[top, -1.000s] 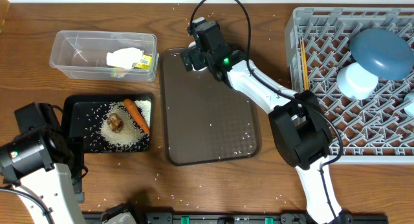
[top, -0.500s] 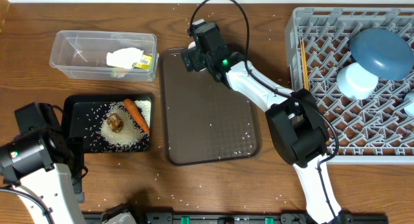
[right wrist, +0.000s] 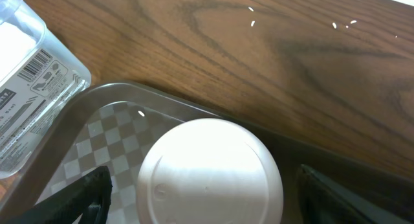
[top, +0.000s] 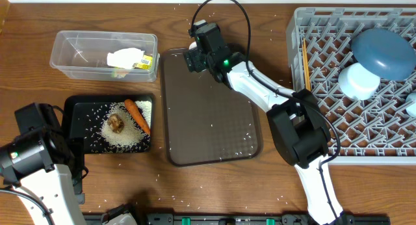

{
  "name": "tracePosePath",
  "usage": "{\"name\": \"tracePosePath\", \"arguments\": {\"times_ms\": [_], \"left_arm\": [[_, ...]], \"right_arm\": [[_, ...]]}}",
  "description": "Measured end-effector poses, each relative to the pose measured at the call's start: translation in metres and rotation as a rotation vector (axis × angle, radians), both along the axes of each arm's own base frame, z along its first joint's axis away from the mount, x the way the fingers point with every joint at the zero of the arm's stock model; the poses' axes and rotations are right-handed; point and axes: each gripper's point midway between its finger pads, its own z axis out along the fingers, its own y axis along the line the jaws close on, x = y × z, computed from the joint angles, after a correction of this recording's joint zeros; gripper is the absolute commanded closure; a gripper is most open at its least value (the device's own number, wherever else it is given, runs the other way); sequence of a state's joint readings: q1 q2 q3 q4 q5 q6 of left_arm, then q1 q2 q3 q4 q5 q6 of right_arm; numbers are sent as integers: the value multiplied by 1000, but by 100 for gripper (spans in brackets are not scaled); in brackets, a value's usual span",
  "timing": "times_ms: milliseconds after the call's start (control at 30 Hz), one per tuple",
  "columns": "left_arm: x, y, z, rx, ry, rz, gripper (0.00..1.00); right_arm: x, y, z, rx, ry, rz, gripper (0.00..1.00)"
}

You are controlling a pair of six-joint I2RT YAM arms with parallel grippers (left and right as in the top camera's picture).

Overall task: Sort waste into correct bins and load items into the dishwasher rack
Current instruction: 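Reach the right gripper to the white cup and grasp it, then carry the white cup into the rack and lower it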

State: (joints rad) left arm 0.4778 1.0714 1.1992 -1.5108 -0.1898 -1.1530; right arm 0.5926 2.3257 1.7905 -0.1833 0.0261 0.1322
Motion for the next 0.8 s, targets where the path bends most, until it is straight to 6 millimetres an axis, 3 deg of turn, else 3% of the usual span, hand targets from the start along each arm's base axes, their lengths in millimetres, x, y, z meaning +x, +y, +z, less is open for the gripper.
{"name": "tracePosePath", "arguments": {"times_ms": [600, 800], "left_arm": [[0, 0, 0, 0, 0, 0, 2], [0, 0, 0, 0, 0, 0, 2]], "right_arm": [[0, 0, -8, -5, 8, -1, 12], [2, 2, -10, 2, 1, 0, 39]]}}
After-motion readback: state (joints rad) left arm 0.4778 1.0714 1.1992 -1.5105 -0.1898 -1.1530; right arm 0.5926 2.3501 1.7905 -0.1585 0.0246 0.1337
